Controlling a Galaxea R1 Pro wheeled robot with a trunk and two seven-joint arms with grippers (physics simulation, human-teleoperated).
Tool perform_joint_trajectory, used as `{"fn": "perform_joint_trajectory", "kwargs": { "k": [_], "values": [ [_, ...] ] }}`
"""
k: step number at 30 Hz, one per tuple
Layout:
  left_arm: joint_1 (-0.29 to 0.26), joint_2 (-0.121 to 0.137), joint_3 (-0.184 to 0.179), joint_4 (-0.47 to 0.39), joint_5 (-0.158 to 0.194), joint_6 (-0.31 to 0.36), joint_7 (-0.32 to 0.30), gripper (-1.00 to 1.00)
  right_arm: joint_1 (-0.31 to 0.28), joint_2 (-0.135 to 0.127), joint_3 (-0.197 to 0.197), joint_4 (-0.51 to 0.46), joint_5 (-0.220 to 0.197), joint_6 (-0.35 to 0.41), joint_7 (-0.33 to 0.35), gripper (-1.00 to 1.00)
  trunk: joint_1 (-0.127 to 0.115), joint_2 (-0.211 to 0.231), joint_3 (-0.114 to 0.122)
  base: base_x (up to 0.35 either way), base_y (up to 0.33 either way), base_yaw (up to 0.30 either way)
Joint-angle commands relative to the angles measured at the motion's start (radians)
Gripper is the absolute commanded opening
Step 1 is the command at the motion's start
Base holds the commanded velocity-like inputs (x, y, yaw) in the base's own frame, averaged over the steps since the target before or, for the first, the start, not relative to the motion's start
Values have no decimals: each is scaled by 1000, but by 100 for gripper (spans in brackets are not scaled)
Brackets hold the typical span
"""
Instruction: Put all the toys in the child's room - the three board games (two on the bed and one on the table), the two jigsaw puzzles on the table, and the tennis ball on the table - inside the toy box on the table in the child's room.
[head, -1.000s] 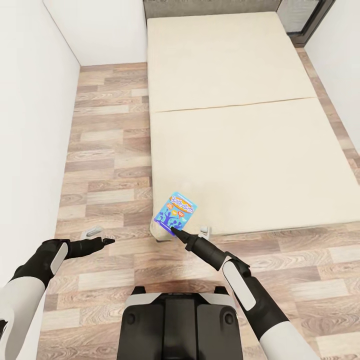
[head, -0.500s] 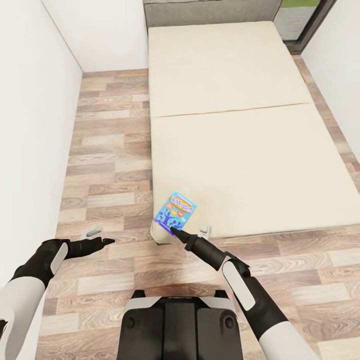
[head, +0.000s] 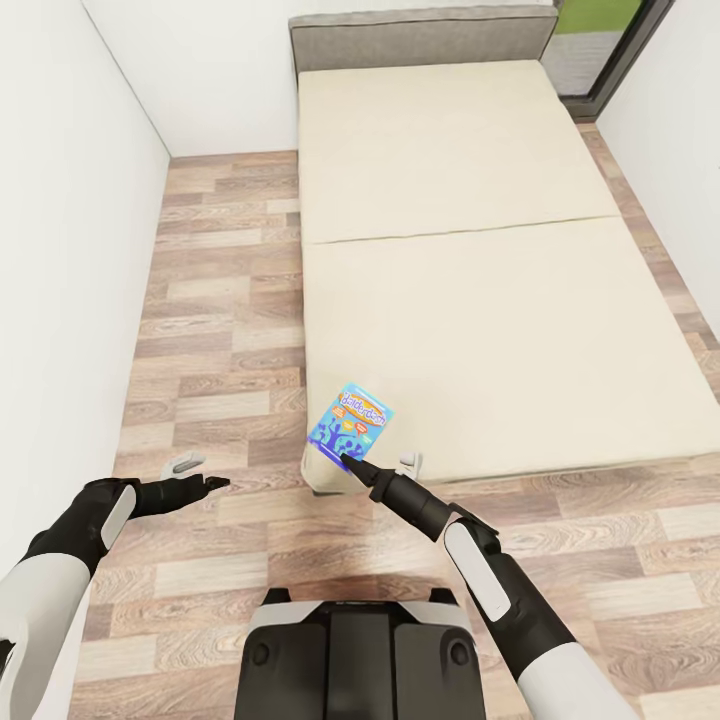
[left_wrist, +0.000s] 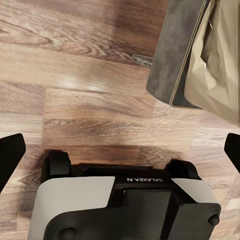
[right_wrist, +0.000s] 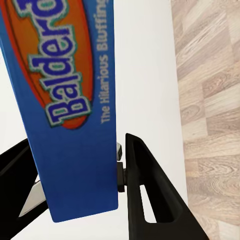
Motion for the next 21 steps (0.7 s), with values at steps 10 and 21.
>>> {"fn": "perform_joint_trajectory", "kwargs": {
  "k": [10, 21],
  "values": [
    [0, 0, 3, 0, 4, 7, -1, 100, 0, 0, 1, 0, -10, 9, -4, -100, 1, -1, 16, 0, 0, 0],
    [-1, 0, 3, 0, 4, 7, -1, 100, 0, 2, 1, 1, -9, 9, -6, -100, 1, -1, 34, 0, 0, 0]
  ]
}}
